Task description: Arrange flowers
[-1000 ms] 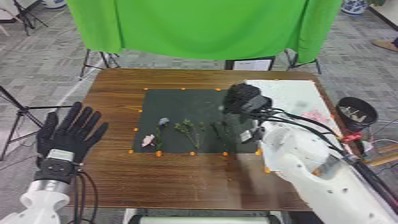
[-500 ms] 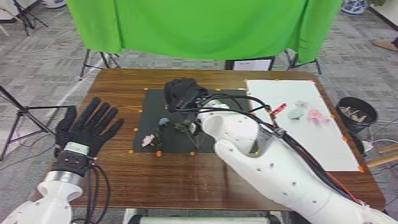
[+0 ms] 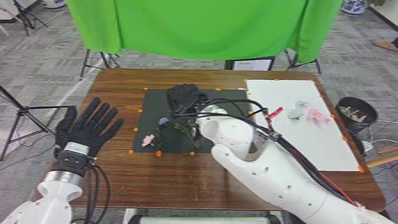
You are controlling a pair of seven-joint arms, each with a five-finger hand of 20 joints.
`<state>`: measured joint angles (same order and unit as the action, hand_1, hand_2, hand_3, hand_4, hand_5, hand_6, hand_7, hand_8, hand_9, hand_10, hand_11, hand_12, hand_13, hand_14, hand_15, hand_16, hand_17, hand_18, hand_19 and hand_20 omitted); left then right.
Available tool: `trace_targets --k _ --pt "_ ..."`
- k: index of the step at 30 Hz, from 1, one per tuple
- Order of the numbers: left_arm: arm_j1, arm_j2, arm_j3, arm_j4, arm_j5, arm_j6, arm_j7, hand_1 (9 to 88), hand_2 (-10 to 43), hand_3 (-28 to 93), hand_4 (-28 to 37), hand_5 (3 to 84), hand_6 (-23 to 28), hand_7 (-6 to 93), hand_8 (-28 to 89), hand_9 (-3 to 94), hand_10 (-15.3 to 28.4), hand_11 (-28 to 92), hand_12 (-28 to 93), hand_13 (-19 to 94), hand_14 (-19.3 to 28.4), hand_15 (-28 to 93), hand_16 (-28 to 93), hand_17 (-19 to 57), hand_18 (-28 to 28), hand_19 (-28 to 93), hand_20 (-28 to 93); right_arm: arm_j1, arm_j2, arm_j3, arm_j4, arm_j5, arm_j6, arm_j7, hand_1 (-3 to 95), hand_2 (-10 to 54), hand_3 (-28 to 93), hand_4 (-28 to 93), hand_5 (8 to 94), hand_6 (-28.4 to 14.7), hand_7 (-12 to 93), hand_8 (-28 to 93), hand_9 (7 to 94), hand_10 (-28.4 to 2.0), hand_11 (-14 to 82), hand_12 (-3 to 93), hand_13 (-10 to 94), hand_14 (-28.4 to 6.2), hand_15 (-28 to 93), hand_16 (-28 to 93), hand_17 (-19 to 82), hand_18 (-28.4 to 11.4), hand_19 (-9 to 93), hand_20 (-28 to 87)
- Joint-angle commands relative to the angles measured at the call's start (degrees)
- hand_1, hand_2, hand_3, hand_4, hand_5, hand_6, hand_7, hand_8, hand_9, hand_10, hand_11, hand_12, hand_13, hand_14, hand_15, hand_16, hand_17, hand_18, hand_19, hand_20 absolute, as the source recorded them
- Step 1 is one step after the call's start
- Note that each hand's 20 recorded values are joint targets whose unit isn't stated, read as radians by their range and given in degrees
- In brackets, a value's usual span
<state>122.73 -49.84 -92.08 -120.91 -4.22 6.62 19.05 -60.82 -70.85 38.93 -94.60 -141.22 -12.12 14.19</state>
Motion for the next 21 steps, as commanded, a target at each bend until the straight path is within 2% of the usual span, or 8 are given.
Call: trace_targets --k 1,4,6,8,10,14,18,21 --pt "0.4 -0.18 0.00 -0.06 0.47 0.13 -0.09 28.1 13.5 69 -28.3 38.1 9.4 12.9 -9 31.5 15.9 18 10 24 15.8 32 -7 -6.6 14.6 34 7 -0.9 -0.8 0.0 0.8 -0.4 -2.6 1.0 54.4 -8.8 66 -28 69.1 0.2 25 -2 72.7 -10.1 13.8 24.9 67 -9.1 49 35 34 -21.8 80 43" --pt "0.0 -0.60 0.59 0.22 0.00 0.10 -0.39 28.1 13.4 69 -28.3 38.1 9.3 12.9 -9 31.5 16.0 19 10 24 15.8 32 -7 -6.6 14.6 34 7 -0.6 -1.4 -0.3 2.3 -0.5 -4.0 1.3 54.7 -9.3 66 -28 68.4 0.1 25 -2 71.7 -10.3 14.6 23.3 67 -9.0 48 36 34 -21.7 80 43" --pt "-0.3 -0.66 0.78 0.32 0.35 0.12 -0.70 28.0 13.3 70 -28.3 38.0 9.3 13.0 -9 31.4 16.0 19 10 24 15.9 32 -7 -6.6 14.6 34 7 -0.7 -1.4 -0.2 2.3 -0.2 -4.3 1.9 55.0 -9.3 66 -28 68.2 0.1 25 -2 71.2 -10.5 14.5 23.0 67 -8.9 48 36 34 -21.8 79 43" --pt "0.1 -0.57 0.55 0.15 0.02 0.29 -0.33 28.2 13.2 69 -28.3 37.9 9.3 13.0 -9 31.4 16.0 19 10 24 15.9 32 -7 -6.6 14.6 34 7 -1.2 -1.2 0.0 1.9 -0.2 -4.2 2.3 55.4 -9.4 66 -28 67.8 0.0 25 -2 69.3 -11.3 16.0 20.3 66 -8.5 47 38 33 -21.8 79 43" --pt "0.1 -0.60 0.36 0.06 -0.32 1.14 -0.06 28.3 13.2 69 -28.3 37.9 9.3 12.9 -9 31.3 16.0 19 10 24 15.9 32 -7 -6.6 14.6 34 7 -1.4 -1.2 0.0 1.6 0.1 -4.5 3.4 55.2 -9.5 67 -28 67.0 0.1 25 -2 68.2 -11.6 16.8 18.9 66 -8.3 47 39 33 -21.8 79 43" --pt "0.4 -0.49 0.03 0.07 -0.54 0.92 0.18 28.4 13.0 70 -28.3 37.9 9.3 13.1 -9 31.4 16.1 19 10 24 16.0 32 -7 -6.6 14.6 34 7 -1.9 -1.2 0.8 0.6 1.7 -6.3 4.7 52.4 -9.5 71 -28 64.9 0.3 24 -4 65.4 -12.2 16.7 17.3 65 -8.4 47 39 33 -22.0 79 43" --pt "0.5 -0.71 -0.24 0.12 -0.58 0.96 -0.30 28.5 12.7 70 -28.3 37.8 9.3 13.3 -9 31.3 16.1 19 10 24 16.0 32 -7 -6.6 14.6 34 7 -2.5 -1.2 1.7 -0.9 2.2 -7.3 5.1 48.1 -9.5 75 -28 62.6 0.2 24 -14 62.5 -12.9 16.0 16.8 63 -10.2 50 33 32 -22.2 79 43" --pt "0.6 -0.77 -0.34 0.12 -0.47 0.84 -0.56 28.6 12.4 70 -28.3 37.8 9.3 13.4 -9 31.3 16.1 19 10 24 16.0 33 -7 -6.6 14.6 34 7 -3.2 -0.9 3.1 -2.9 2.9 -8.9 5.9 47.1 -9.5 76 -28 61.8 0.0 23 -14 61.3 -13.0 15.7 16.7 63 -10.7 52 30 32 -22.3 79 43"
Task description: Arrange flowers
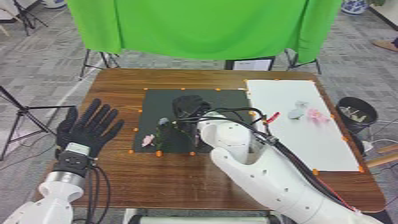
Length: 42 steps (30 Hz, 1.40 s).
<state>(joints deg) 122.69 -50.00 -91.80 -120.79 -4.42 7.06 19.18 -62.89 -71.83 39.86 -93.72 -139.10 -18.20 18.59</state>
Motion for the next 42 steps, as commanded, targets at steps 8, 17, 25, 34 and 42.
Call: trace_targets --k 8,17,25,34,42 --pt "0.9 -0.55 -0.69 0.58 -0.28 -2.25 0.52 28.5 11.6 70 -28.3 37.5 9.2 13.2 -9 31.2 16.1 19 10 24 16.0 32 -7 -6.5 14.6 34 7 -6.7 4.7 11.7 -12.2 5.8 0.1 6.3 44.3 -9.5 75 -28 56.7 -2.1 20 -13 56.4 -14.8 13.9 16.2 60 -12.2 53 26 31 -22.9 79 42" --pt "2.8 -0.52 -1.52 -0.59 2.44 -1.22 1.28 25.7 10.7 70 -28.3 37.0 9.1 12.5 -8 30.7 16.2 18 11 23 16.1 31 -6 -6.8 14.8 33 7 -9.8 14.6 24.3 -9.1 7.0 -3.2 12.6 40.1 -9.5 75 -28 51.4 -4.4 17 -12 50.1 -16.9 11.2 15.8 56 -14.0 52 25 29 -23.5 78 41" --pt "3.8 -0.85 -1.80 -1.30 2.79 -0.80 0.97 25.9 11.4 70 -28.3 37.1 9.1 12.5 -8 30.7 16.2 18 11 23 16.1 31 -6 -6.9 14.8 33 7 -10.1 20.5 27.7 -5.3 4.0 -5.9 15.1 41.8 -9.5 76 -28 46.9 -4.9 15 -11 44.6 -14.8 8.7 13.8 56 -13.4 48 21 29 -23.6 77 40" --pt "3.6 -1.25 -1.72 -1.10 3.13 -1.37 0.25 26.4 13.2 70 -28.3 40.1 10.2 14.8 -8 32.0 16.5 19 11 24 16.2 33 -5 -6.8 14.8 33 8 -9.5 22.6 29.3 -2.7 8.0 -15.4 16.0 50.6 -9.5 73 -28 44.4 -3.8 14 -12 42.8 -12.5 8.1 12.2 58 -11.6 45 21 29 -23.7 77 40" --pt "3.5 -1.60 -1.94 -0.92 3.41 -1.75 -0.68 26.3 12.9 70 -28.3 42.9 11.2 17.0 -8 34.5 17.1 22 13 25 16.4 34 -6 -6.3 14.4 32 7 -10.6 22.4 29.5 -0.7 9.8 -15.9 16.5 51.7 -9.5 73 -28 44.5 -3.4 14 -11 43.0 -12.0 8.2 12.0 57 -11.3 43 21 29 -23.5 76 40"
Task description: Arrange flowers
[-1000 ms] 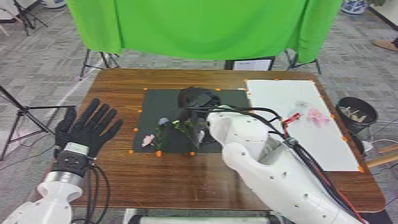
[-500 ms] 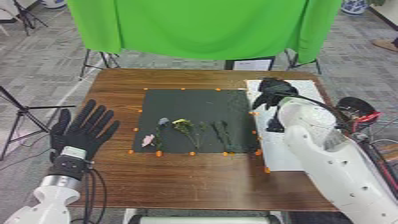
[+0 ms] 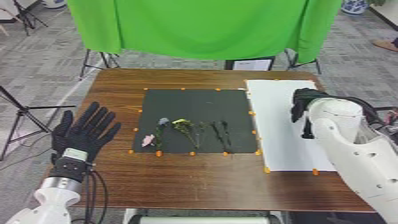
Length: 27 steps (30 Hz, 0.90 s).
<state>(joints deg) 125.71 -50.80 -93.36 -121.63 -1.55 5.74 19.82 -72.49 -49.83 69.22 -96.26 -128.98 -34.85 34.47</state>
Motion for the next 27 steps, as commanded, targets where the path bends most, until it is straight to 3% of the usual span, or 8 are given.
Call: trace_targets --k 1,8,12,14,17,18,22,27 --pt "0.6 -0.84 -0.43 -0.12 0.60 -0.70 -1.26 26.3 13.0 70 -28.3 43.1 11.2 17.1 -8 34.6 17.0 22 12 26 16.5 34 -6 -6.2 14.3 32 7 -1.2 0.3 0.0 2.2 -0.5 1.6 0.3 52.1 -9.5 74 -28 45.0 -3.3 14 -11 43.7 -11.6 8.5 12.1 58 -11.2 43 21 29 -23.4 76 40" --pt "0.5 -0.97 -0.12 -0.19 0.53 -0.40 -1.58 26.2 13.0 70 -28.3 43.4 11.2 17.8 -9 34.8 17.1 22 12 26 16.5 35 -7 -6.4 14.2 32 7 -3.6 0.6 -1.3 2.2 -2.1 8.1 -0.4 64.0 -9.5 56 -28 61.7 2.0 18 -12 65.0 -8.5 11.6 13.9 70 -6.2 32 42 31 -21.4 77 43" --pt "0.8 -1.01 -0.21 -0.91 -0.13 2.29 -1.43 26.4 12.9 70 -28.3 42.9 11.0 17.7 -9 34.4 17.0 22 12 26 16.4 35 -7 -6.6 14.4 32 8 -5.2 0.6 -1.2 1.5 -2.1 11.3 -0.4 64.2 -9.4 55 -28 73.8 2.7 23 2 81.7 -7.4 5.4 32.0 75 -6.6 40 40 34 -21.1 79 44" --pt "0.8 -1.14 -0.38 -0.73 0.02 1.93 -1.67 26.7 12.8 70 -28.3 42.3 10.7 17.3 -9 34.4 17.0 22 12 26 16.4 35 -7 -6.7 14.5 33 8 -5.9 0.8 -0.8 0.6 -3.0 12.5 -0.6 64.0 -8.7 55 -28 75.8 3.0 26 5 85.7 -7.3 6.4 37.1 76 -7.1 45 35 35 -21.0 80 44" --pt "0.6 -1.17 -0.34 -0.57 -0.15 1.30 -1.60 27.0 12.6 70 -28.3 41.5 10.4 16.9 -9 33.8 16.9 21 12 25 16.4 35 -7 -6.7 14.5 33 8 -8.1 2.3 -0.3 -3.7 -2.8 16.8 0.9 63.2 -8.5 56 -28 76.4 2.9 28 6 87.1 -7.4 7.1 38.8 76 -7.1 46 34 36 -21.1 80 44" --pt "0.3 -1.18 -0.32 -0.84 -0.23 2.36 -1.74 27.0 12.6 70 -28.3 41.4 10.3 16.8 -9 33.8 16.9 21 12 25 16.3 35 -7 -6.7 14.5 33 8 -9.4 3.0 0.2 -5.8 -3.9 18.1 0.4 62.9 -8.5 57 -28 76.5 2.9 28 6 87.3 -7.4 7.1 38.9 76 -7.1 46 34 36 -21.2 80 44" --pt "0.6 -0.71 -0.61 -0.55 -0.06 1.31 -1.31 27.1 12.7 70 -28.3 41.3 10.3 16.7 -9 33.7 16.9 21 12 25 16.3 34 -7 -6.8 14.5 33 7 -11.2 3.5 0.7 -12.7 -5.9 21.9 -0.8 61.6 -8.7 60 -28 77.1 2.6 28 6 87.8 -7.4 6.9 39.2 77 -7.1 45 35 36 -21.6 80 44" --pt "0.5 -0.76 -1.31 -0.41 -0.04 1.43 -1.85 27.0 12.8 70 -28.3 41.2 10.3 16.5 -9 33.6 16.8 21 12 25 16.3 35 -7 -6.8 14.5 33 7 -7.5 0.6 -3.9 -15.9 -7.0 23.7 -3.9 60.2 -9.3 63 -28 77.7 2.2 27 7 88.2 -7.4 6.8 39.2 77 -7.0 43 37 36 -21.9 81 44"
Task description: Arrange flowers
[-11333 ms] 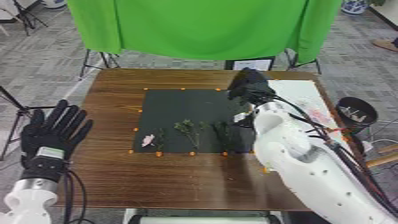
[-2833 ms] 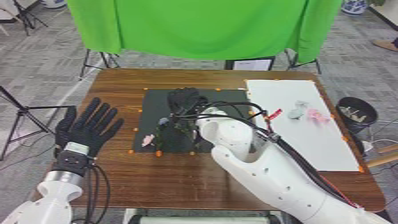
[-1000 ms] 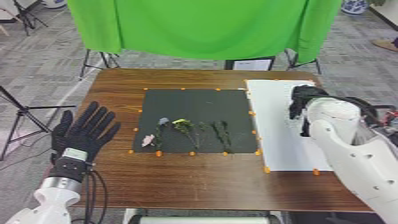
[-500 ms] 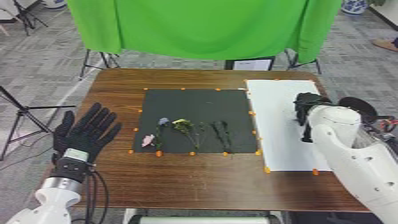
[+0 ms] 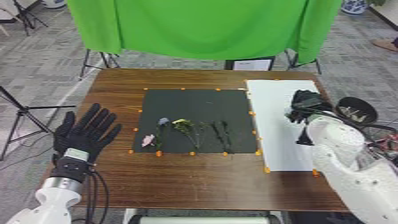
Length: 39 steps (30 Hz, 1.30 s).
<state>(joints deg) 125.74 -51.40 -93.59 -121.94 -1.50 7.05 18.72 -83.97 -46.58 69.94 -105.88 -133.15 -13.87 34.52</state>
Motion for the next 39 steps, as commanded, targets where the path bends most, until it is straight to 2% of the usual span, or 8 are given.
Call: trace_targets --k 1,4,12,18,20,29,34,39 --pt "0.7 -0.23 -1.48 -0.08 0.06 -0.08 -1.00 27.0 12.8 70 -28.3 41.2 10.3 16.4 -9 33.6 16.9 21 12 25 16.3 35 -7 -6.8 14.5 33 7 5.4 -3.7 -6.4 -6.1 -2.7 3.0 -4.5 60.0 -9.3 63 -28 77.7 2.2 27 7 88.1 -7.5 6.8 39.3 77 -7.0 43 37 36 -22.0 81 43" --pt "1.6 0.10 -1.74 -0.26 0.01 -0.26 -0.44 27.0 12.8 70 -28.3 41.1 10.2 16.4 -9 33.6 16.9 21 12 25 16.3 34 -7 -6.8 14.6 33 7 10.1 -8.0 -11.9 -4.0 -2.9 3.1 -5.9 59.7 -9.4 64 -28 77.7 2.1 27 7 88.0 -7.5 6.6 39.2 77 -6.9 43 38 36 -22.0 81 43" --pt "0.2 0.30 -0.67 0.23 0.30 -0.28 -1.53 27.0 12.8 70 -28.3 40.7 10.1 16.2 -9 33.4 16.8 21 12 25 16.3 34 -7 -6.8 14.6 33 7 16.0 -16.6 -20.3 1.6 -4.4 2.2 -9.5 60.4 -9.2 63 -28 77.7 2.0 27 7 87.7 -7.4 6.7 39.2 76 -6.9 42 39 36 -22.1 81 43" --pt "-0.6 0.63 0.11 0.48 0.26 0.06 -1.89 27.0 12.8 70 -28.3 40.6 10.1 16.3 -9 33.3 16.8 21 12 25 16.3 34 -7 -6.8 14.6 33 7 18.7 -18.6 -27.8 6.5 -12.0 3.0 -7.4 60.1 -9.3 63 -28 77.6 1.6 27 6 87.1 -7.5 6.6 39.1 76 -6.8 42 39 36 -22.3 81 43" --pt "-0.9 0.73 0.31 0.30 0.50 0.95 -1.74 27.0 12.8 70 -28.3 40.6 10.1 16.3 -9 33.3 16.7 21 12 25 16.3 34 -7 -6.8 14.7 33 7 19.7 -19.4 -29.6 7.9 -11.7 2.3 -6.5 60.0 -9.3 64 -28 77.5 1.4 27 6 86.9 -7.5 6.5 38.9 76 -6.9 42 39 36 -22.4 81 43" --pt "-1.3 0.87 0.30 -0.03 0.70 0.20 -2.21 27.1 12.9 70 -28.3 40.6 10.1 16.4 -9 32.9 16.8 21 12 24 16.3 34 -6 -6.9 14.8 33 7 20.8 -20.6 -30.9 10.0 -11.1 0.8 -5.0 60.2 -9.4 64 -28 77.4 1.0 27 4 85.8 -8.0 6.4 38.0 75 -7.0 43 40 36 -22.9 82 43" --pt "-0.6 0.48 -0.21 -0.26 0.39 0.93 -1.86 27.2 13.0 70 -28.3 40.7 10.1 16.5 -9 33.0 16.9 21 12 24 16.3 34 -6 -7.0 14.8 34 7 20.8 -20.7 -30.7 9.0 -10.8 0.3 -5.5 60.9 -9.5 64 -28 72.7 0.6 26 2 82.6 -8.7 6.0 35.9 75 -6.1 40 43 36 -23.0 82 42" --pt "-0.7 1.01 0.02 -0.91 -0.43 3.62 -0.50 28.6 13.4 71 -28.1 40.4 10.2 16.4 -9 31.7 16.7 21 12 23 16.1 34 -7 -6.9 14.8 34 7 20.5 -20.7 -30.2 7.8 -10.1 -1.5 -5.9 61.9 -9.5 64 -28 69.3 -0.3 24 1 75.8 -9.7 8.3 28.7 73 -5.1 37 46 35 -22.9 81 42"
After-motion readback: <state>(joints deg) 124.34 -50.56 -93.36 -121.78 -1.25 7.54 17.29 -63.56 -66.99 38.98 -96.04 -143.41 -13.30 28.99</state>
